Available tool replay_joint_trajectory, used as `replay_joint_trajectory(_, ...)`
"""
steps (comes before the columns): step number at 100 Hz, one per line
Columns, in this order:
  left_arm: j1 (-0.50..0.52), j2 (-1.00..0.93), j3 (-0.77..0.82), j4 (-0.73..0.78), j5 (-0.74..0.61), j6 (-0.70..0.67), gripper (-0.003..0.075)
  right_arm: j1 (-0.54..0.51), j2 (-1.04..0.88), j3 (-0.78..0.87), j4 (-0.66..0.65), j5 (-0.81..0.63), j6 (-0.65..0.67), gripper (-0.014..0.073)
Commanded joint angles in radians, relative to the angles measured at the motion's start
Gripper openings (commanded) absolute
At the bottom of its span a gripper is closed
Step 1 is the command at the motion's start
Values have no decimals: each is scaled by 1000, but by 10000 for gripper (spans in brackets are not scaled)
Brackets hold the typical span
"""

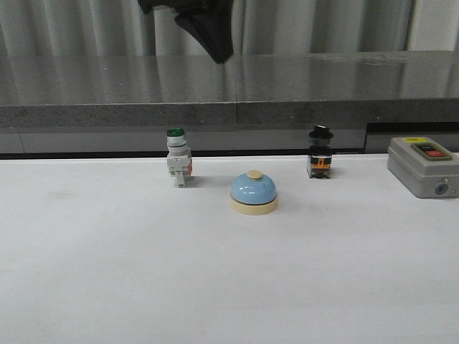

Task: Place and press bell with both arms

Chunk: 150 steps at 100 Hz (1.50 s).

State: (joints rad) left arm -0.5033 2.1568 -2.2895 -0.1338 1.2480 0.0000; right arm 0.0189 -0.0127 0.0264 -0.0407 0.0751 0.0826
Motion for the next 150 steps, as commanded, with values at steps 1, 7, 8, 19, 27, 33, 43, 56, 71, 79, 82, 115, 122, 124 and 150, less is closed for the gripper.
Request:
replay_joint_trajectory(1, 39, -112, -34, -3, 26, -11, -20, -4, -11, -15, -14, -87, -8, -60)
replay_joint_trajectory(7, 67, -136, -34, -3, 29, -11, -20, -4, -11, -15, -14, -87, -8, -60)
replay_joint_trajectory(8, 73, -142, -34, -3, 29, -11, -20, -4, -11, -15, -14, -87, -8, -60)
replay_joint_trajectory(19, 120, -189, -34, -3, 29, -11, -20, -4, -11, -15, -14, -87, -8, -60)
replay_joint_trajectory(27, 158, -228, -30, -3, 29, -11, -20, -4, -11, -15, -14, -87, -8, -60)
replay_joint_trajectory(33, 183, -262, -15, -3, 29, -11, -20, -4, -11, -15, -14, -87, -8, -60)
replay_joint_trajectory(43, 232, -337, 40, -3, 29, -11, -20, -4, -11, -15, -14, -87, -8, -60)
replay_joint_trajectory(56, 294, -459, 153, -3, 27, -7, -20, -4, -11, -15, -14, -87, -8, -60)
replay_joint_trajectory(71, 340, -614, 318, -3, -20, 13, -20, -4, -11, -15, -14, -87, -8, -60)
replay_joint_trajectory(79, 344, -708, 423, 0, -55, 15, -20, -4, -11, -15, -14, -87, -8, -60)
replay_joint_trajectory(82, 344, -740, 461, 1, -76, 15, -20, -4, -11, -15, -14, -87, -8, -60)
replay_joint_trajectory(115, 344, -1079, 899, 74, -312, -41, -20, -4, -11, -15, -14, -87, -8, -60)
replay_joint_trajectory(122, 344, -1144, 988, 81, -348, -50, -20, -4, -11, -15, -14, -87, -8, -60)
replay_joint_trajectory(124, 344, -1164, 1015, 87, -358, -56, -20, -4, -11, -15, -14, -87, -8, -60)
replay_joint_trajectory(150, 344, -1406, 1338, 80, -510, -57, -20, -4, -11, -15, -14, -87, -8, -60)
